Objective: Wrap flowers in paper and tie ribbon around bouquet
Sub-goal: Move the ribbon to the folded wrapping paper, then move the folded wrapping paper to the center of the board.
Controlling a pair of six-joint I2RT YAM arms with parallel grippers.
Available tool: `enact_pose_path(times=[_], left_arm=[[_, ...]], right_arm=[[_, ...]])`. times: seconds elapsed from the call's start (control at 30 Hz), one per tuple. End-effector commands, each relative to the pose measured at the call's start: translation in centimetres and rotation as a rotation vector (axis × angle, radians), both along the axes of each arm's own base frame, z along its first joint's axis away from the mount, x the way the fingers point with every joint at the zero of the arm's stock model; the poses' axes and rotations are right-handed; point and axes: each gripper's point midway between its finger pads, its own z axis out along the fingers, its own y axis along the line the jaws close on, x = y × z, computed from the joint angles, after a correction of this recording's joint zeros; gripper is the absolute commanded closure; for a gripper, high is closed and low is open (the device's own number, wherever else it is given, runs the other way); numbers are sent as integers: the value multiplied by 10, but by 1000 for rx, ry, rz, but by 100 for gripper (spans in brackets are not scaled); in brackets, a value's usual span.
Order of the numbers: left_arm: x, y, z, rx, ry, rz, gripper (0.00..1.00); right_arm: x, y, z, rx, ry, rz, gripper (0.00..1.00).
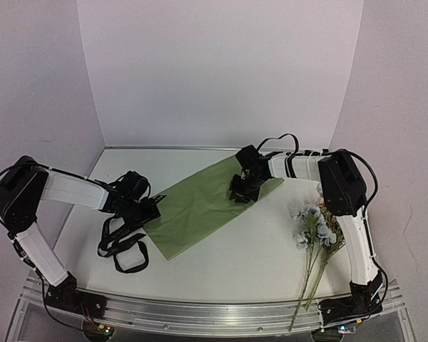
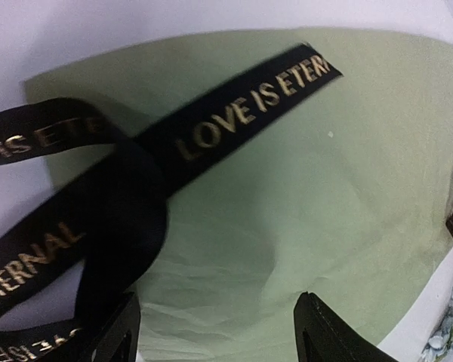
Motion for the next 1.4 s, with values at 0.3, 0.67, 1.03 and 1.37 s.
enact_pose_path(times=[0.3, 0.67, 1.03, 1.37], left_arm=[[-57, 167, -6, 253, 112, 343, 21], [-58, 233, 17, 277, 109, 477, 16], [20, 181, 110, 169, -180, 199, 9], [116, 33, 113, 11, -253, -266, 6]], right_arm=[[-33, -44, -13, -143, 103, 121, 77], [-43, -62, -1, -211, 118, 208, 73], [-53, -71, 46, -202, 98, 162, 47], [-91, -107, 50, -188, 116, -77, 17]])
